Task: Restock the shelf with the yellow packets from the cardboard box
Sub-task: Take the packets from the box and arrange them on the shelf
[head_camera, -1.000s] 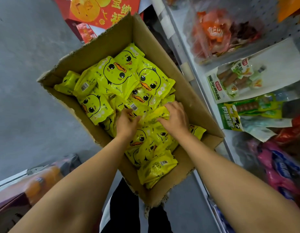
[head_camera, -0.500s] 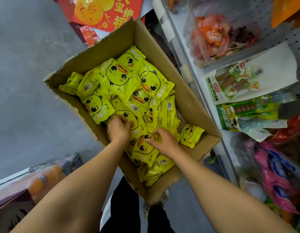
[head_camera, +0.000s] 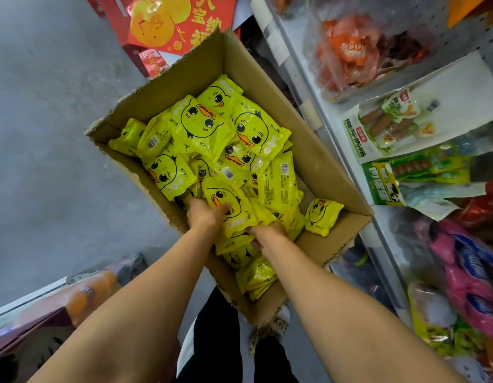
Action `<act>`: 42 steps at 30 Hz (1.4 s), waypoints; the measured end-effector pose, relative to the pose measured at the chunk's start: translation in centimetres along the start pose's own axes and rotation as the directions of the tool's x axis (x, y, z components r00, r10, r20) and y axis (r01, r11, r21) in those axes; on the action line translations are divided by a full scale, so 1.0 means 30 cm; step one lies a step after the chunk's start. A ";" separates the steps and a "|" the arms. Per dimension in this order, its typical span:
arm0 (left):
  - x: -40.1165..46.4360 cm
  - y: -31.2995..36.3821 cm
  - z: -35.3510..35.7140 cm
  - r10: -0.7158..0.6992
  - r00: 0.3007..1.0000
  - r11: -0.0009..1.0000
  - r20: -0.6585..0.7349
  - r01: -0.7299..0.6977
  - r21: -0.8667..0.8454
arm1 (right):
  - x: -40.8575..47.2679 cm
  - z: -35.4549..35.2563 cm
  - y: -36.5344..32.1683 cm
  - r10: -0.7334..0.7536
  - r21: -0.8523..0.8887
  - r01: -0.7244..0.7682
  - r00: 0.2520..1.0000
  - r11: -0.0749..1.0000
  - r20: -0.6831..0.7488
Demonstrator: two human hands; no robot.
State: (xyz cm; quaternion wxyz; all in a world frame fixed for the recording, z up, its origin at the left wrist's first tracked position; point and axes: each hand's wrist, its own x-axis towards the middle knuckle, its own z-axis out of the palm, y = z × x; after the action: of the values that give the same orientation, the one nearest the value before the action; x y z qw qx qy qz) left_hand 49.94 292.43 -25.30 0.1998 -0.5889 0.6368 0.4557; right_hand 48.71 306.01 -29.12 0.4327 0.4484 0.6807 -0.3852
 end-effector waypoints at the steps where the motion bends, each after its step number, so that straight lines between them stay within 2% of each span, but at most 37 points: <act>1: 0.000 -0.004 -0.002 -0.016 1.000 1.000 0.019 0.016 -0.014 | 0.008 -0.008 -0.004 0.004 0.025 -0.005 1.000 1.000 0.025; 5: -0.027 -0.017 0.003 -0.092 0.991 0.978 0.094 0.108 -0.177 | -0.002 -0.118 -0.034 -0.019 -0.013 0.020 0.997 1.000 0.075; 9: -0.105 -0.024 0.000 -0.174 0.965 0.888 0.194 0.239 -0.392 | -0.052 -0.265 -0.075 -0.229 0.031 0.229 0.973 0.973 0.009; 12: -0.189 -0.015 -0.013 -0.137 0.955 0.873 0.262 0.241 -0.424 | -0.123 -0.342 -0.108 -0.394 0.093 0.391 0.919 0.916 0.013; 15: -0.285 0.006 -0.017 -0.044 0.964 0.863 0.263 0.169 -0.476 | -0.221 -0.426 -0.123 -0.520 0.103 0.519 0.854 0.848 -0.026; 18: -0.399 0.027 -0.017 0.100 0.975 0.837 0.199 0.026 -0.546 | -0.320 -0.530 -0.111 -0.569 0.223 0.557 0.822 0.800 -0.014; 22: -0.605 0.044 -0.007 0.232 0.953 0.798 0.197 -0.070 -0.598 | -0.452 -0.701 -0.052 -0.660 0.296 0.642 0.750 0.707 -0.051; 26: -0.838 0.003 0.027 0.268 0.942 0.766 0.199 -0.084 -0.637 | -0.608 -0.888 0.050 -0.773 0.251 0.765 0.628 0.593 -0.091; 30: -1.033 -0.081 0.046 0.397 0.880 0.694 0.262 -0.101 -0.713 | -0.791 -1.081 0.183 -0.895 0.086 0.915 0.403 0.394 -0.191; 33: -1.187 -0.131 0.044 0.465 0.857 0.584 0.222 -0.109 -0.804 | -0.910 -1.206 0.281 -0.930 -0.002 0.959 0.276 0.285 -0.243; 36: -1.333 -0.152 0.034 0.526 0.833 0.522 0.172 -0.157 -0.838 | -1.017 -1.299 0.353 -0.955 -0.095 0.976 0.168 0.196 -0.245; 38: -1.434 -0.147 0.018 0.577 0.806 0.481 0.136 -0.200 -0.854 | -1.096 -1.358 0.388 -0.966 -0.097 0.989 0.084 0.111 -0.243; 40: -1.531 -0.130 -0.005 0.626 0.774 0.441 0.099 -0.247 -0.863 | -1.177 -1.424 0.411 -0.962 -0.065 0.996 0.034 0.054 -0.270; 42: -1.634 -0.113 -0.031 0.673 0.736 0.415 0.075 -0.292 -0.862 | -1.254 -1.493 0.433 -0.944 0.003 1.000 0.023 0.023 -0.329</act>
State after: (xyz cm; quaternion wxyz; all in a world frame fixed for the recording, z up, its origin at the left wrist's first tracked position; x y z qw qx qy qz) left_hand 64.46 319.89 12.78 -0.1047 -0.2853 0.4446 0.8426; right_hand 58.46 340.37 18.99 -0.0936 -0.0561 0.7949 -0.5969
